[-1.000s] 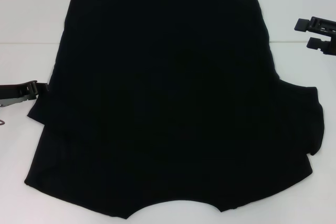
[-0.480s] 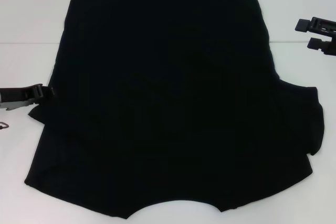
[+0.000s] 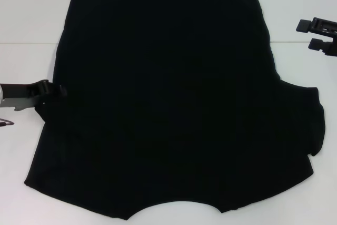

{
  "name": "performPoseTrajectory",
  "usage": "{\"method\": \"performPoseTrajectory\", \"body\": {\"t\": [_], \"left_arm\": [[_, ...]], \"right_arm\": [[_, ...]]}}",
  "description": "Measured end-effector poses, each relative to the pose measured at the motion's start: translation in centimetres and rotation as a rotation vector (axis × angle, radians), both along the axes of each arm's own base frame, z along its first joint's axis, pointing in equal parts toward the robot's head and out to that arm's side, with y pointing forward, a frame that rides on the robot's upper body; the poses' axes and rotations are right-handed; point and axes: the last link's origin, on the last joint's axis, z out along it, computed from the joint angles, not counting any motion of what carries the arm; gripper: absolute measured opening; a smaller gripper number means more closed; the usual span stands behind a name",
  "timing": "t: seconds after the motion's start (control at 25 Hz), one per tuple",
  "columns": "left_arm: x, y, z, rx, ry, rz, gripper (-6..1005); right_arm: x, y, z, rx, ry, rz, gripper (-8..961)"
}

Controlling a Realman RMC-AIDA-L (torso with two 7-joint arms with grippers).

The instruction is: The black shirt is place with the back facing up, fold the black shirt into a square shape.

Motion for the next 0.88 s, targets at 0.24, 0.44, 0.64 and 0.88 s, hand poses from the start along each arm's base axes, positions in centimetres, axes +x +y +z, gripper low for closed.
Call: {"method": "performPoseTrajectory", "body": {"t": [0.24,0.44,0.64,0.88], "left_arm": [[1.0,0.3,0.3,-0.012,-0.081,0.054,455],[1.8,1.1,0.1,0.008,-0.108,0.083,453],[1.6,1.4,0.1,0.037,-0.098,0.097,447],[0.5,0.4,0.4,0.030,-0.110,0.127,446]], "right_arm": [[0.0,0.0,0.0,0.000,0.001,0.000,809],[-0.1,0.0,0.0,0.001,0.002,0.001,808],[0.0,0.0,0.0,0.001,0.002,0.000,807],[0.0,0.0,0.0,0.002,0.003,0.000,806]]}}
